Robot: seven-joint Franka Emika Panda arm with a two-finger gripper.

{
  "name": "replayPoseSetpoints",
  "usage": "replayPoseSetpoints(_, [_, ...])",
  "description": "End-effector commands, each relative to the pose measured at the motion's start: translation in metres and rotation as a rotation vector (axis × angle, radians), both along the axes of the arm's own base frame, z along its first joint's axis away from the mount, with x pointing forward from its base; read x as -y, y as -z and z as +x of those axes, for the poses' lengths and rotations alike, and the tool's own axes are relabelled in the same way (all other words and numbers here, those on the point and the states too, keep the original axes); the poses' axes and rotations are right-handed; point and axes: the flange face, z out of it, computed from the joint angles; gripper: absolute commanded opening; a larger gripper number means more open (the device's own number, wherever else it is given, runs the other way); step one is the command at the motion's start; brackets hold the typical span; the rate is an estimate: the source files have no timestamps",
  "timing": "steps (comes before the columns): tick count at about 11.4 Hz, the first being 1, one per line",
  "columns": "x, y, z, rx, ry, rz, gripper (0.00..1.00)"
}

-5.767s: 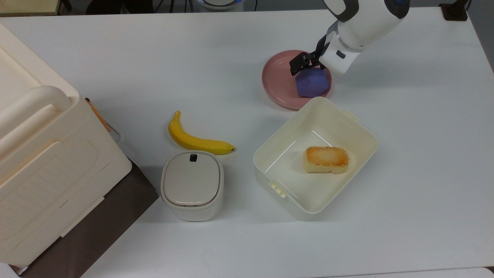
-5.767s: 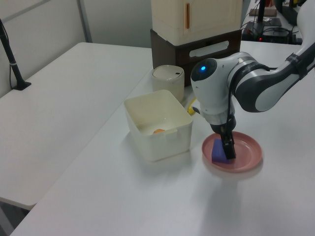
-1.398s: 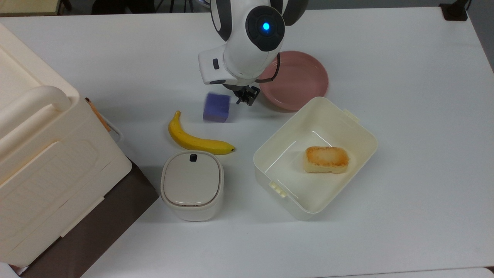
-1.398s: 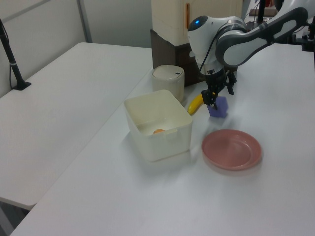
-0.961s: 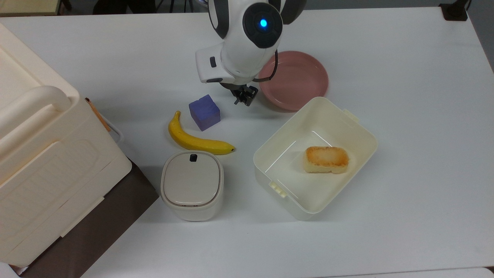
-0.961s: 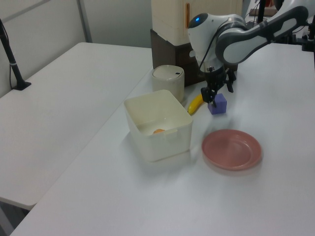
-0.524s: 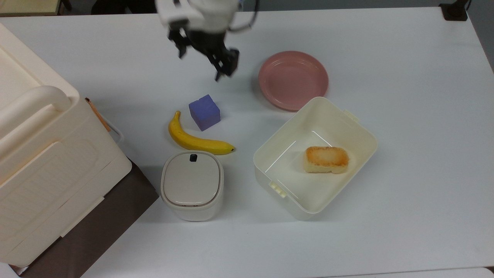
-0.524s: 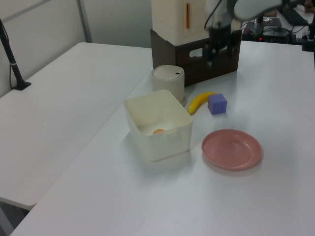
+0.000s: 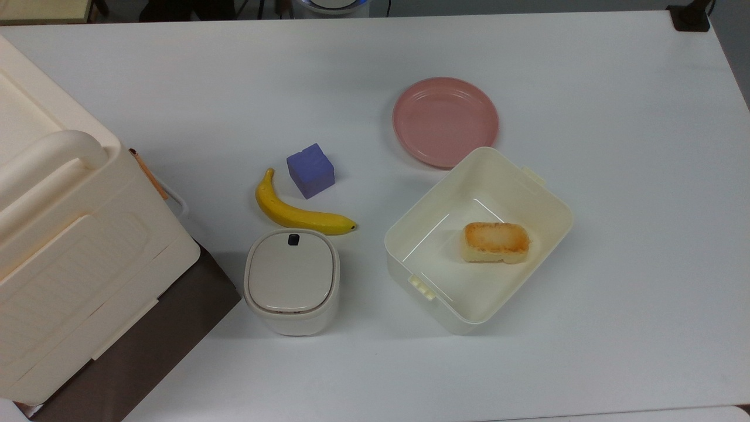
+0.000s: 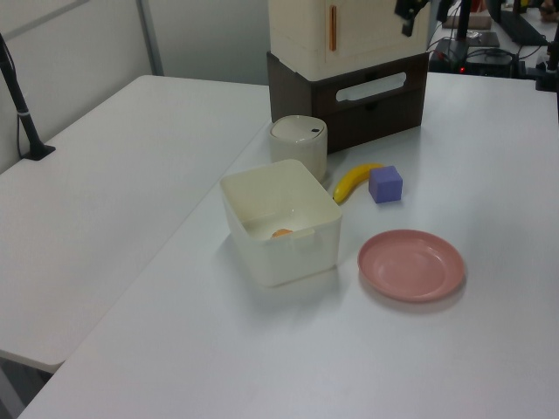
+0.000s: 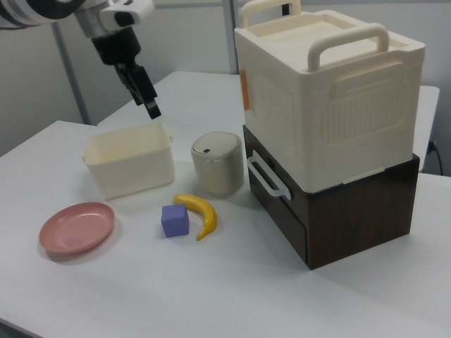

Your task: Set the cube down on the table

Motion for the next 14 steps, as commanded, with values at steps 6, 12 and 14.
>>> replayPoseSetpoints(6, [0.021,0.027,0.011,-0.067,-0.368,0.055,1.00])
replayPoseSetpoints(12, [-0.007,0.031,0.025,-0.092,-0.370,0.080,1.00])
replayPoseSetpoints(14, [-0.011,0.031,0.024,-0.091,-0.374,0.079,1.00])
